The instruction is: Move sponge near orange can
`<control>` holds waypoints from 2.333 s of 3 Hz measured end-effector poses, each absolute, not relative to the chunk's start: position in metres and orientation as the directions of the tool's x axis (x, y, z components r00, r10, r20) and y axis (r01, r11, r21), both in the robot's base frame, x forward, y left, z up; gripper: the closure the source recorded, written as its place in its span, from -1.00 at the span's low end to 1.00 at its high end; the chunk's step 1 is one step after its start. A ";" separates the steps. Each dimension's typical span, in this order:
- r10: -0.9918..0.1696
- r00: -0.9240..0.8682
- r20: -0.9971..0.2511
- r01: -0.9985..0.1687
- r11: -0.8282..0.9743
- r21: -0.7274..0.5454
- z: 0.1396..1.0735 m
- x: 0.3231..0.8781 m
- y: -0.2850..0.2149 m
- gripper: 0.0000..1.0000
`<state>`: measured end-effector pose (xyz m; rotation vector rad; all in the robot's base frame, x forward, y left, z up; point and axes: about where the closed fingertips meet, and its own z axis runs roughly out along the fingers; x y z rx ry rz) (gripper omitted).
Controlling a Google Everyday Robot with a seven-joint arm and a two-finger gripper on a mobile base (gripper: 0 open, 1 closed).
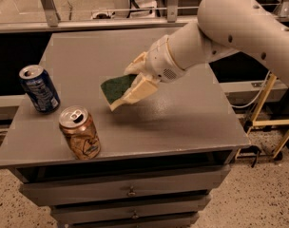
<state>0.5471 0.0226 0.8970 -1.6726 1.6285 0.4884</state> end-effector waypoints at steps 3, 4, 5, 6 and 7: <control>-0.651 0.093 -0.754 -0.995 -0.032 -0.095 0.878 0.521 0.021 -1.00; -0.667 0.082 -0.740 -0.994 -0.002 -0.109 0.885 0.528 -0.018 -1.00; -0.715 0.083 -0.694 -0.978 0.076 -0.195 0.899 0.528 -0.069 -1.00; -0.757 0.077 -0.649 -0.946 0.149 -0.287 0.918 0.525 -0.115 -1.00; -0.757 0.077 -0.649 -0.946 0.149 -0.287 0.918 0.525 -0.115 -1.00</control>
Offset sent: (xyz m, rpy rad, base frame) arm -0.0376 0.0059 -0.0215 0.0269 0.1830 0.1757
